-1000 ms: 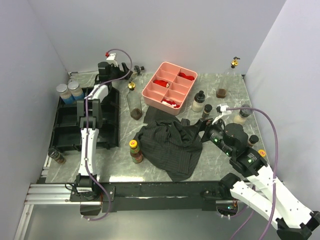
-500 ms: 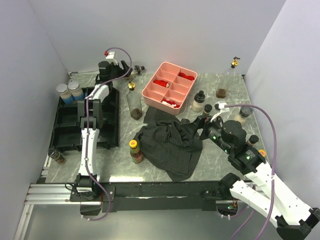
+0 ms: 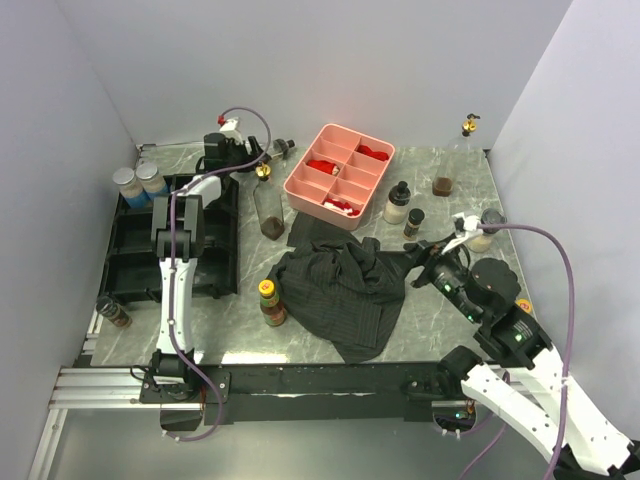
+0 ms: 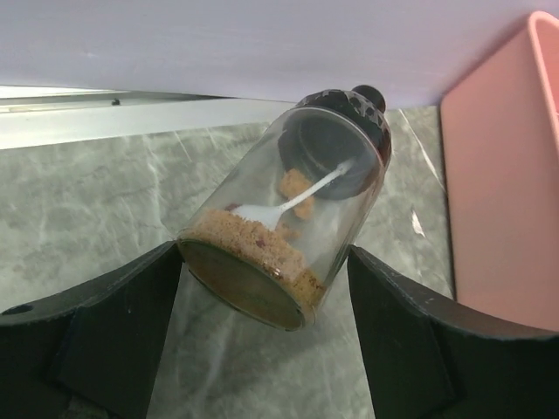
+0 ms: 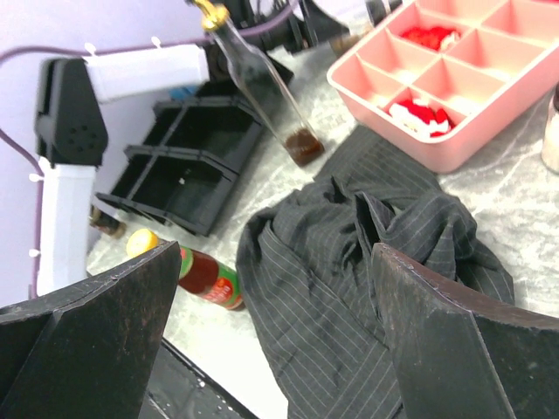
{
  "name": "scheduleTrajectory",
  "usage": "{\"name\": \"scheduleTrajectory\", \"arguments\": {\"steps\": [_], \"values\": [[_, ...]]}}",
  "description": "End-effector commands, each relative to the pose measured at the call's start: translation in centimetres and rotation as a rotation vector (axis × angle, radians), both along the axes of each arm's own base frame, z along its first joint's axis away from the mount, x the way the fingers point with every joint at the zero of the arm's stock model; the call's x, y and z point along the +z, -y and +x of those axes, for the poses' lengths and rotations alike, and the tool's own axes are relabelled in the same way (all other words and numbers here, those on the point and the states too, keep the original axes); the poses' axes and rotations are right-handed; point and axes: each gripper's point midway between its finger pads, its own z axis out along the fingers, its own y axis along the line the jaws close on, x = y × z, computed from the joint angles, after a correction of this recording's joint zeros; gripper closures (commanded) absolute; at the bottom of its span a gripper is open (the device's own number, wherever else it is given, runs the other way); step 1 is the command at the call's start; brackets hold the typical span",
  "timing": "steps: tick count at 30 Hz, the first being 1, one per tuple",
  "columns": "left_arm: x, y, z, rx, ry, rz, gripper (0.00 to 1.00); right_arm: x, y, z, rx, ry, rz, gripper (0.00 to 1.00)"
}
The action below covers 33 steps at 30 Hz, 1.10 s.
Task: Organize the condiment bottles
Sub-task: Pick up the bottle from the corner of the board.
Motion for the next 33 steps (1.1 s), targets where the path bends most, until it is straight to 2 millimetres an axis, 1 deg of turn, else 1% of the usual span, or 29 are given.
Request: {"name": "scheduleTrajectory", "arguments": {"steps": [1, 6, 7, 11, 13, 14, 15, 17, 18, 20, 21, 22, 23, 24, 25, 26, 28, 31, 33], "values": [[6.5, 1.1, -0.1, -0.059, 0.128, -0.002, 0.23, 1.5, 0.6, -0.5, -0.014, 0.034, 0.036, 0.03], [6.6, 1.5, -0.5, -0.090, 0.129, -0.010, 0.34, 1.5, 0.8, -0.5, -0.021, 0.035, 0.029, 0.03], [6.6, 1.5, -0.5, -0.089, 0.128, -0.010, 0.35, 1.6, 0.8, -0.5, -0.019, 0.038, 0.031, 0.03], [6.0, 1.3, -0.7, -0.083, 0.108, 0.001, 0.42, 1.8, 0.6, -0.5, -0.013, 0.032, 0.039, 0.03], [6.1, 1.2, -0.9, -0.075, 0.107, 0.007, 0.50, 1.9, 0.6, -0.6, -0.011, 0.034, 0.044, 0.03], [6.4, 1.1, -1.0, -0.073, 0.114, 0.009, 0.54, 1.9, 0.5, -0.6, -0.010, 0.029, 0.049, 0.03], [6.7, 0.9, -1.1, -0.065, 0.116, 0.009, 0.63, 1.7, 0.5, -0.6, -0.009, 0.028, 0.051, 0.04], [7.8, 0.5, -1.3, -0.048, 0.129, 0.004, 0.71, 1.8, 0.4, -0.5, -0.011, 0.026, 0.061, 0.03], [8.3, 0.0, -1.3, -0.035, 0.134, -0.004, 0.78, 1.9, 0.4, -0.5, -0.010, 0.027, 0.064, 0.03], [9.8, -0.6, -1.4, -0.020, 0.141, -0.044, 0.85, 2.1, 0.4, -0.5, -0.010, 0.029, 0.068, 0.04], [10.3, -1.3, -1.4, -0.011, 0.143, -0.062, 0.91, 2.3, 0.4, -0.5, -0.011, 0.034, 0.069, 0.04], [11.3, -1.7, -1.4, -0.008, 0.153, -0.085, 0.94, 2.4, 0.3, -0.5, -0.008, 0.039, 0.070, 0.04], [11.9, -1.6, -1.7, -0.021, 0.139, -0.139, 0.97, 2.4, 0.4, -0.5, -0.011, 0.040, 0.068, 0.04], [13.0, -2.1, -1.7, -0.021, 0.166, -0.165, 0.99, 2.5, 0.4, -0.5, -0.011, 0.043, 0.067, 0.04], [13.5, -1.8, -2.0, -0.033, 0.166, -0.193, 0.99, 2.4, 0.3, -0.4, -0.009, 0.042, 0.065, 0.04], [13.9, -3.7, -2.0, -0.016, 0.155, -0.237, 0.99, 2.5, 0.4, -0.4, -0.009, 0.045, 0.064, 0.04], [15.1, -4.3, -2.3, -0.015, 0.177, -0.274, 0.99, 2.6, 0.3, -0.4, -0.009, 0.048, 0.065, 0.04], [16.3, -4.9, -2.8, -0.013, 0.181, -0.319, 0.99, 2.7, 0.4, -0.4, -0.010, 0.052, 0.067, 0.04], [16.5, -5.4, -2.9, 0.002, 0.177, -0.323, 0.99, 3.0, 0.4, -0.5, -0.008, 0.058, 0.069, 0.04]]}}
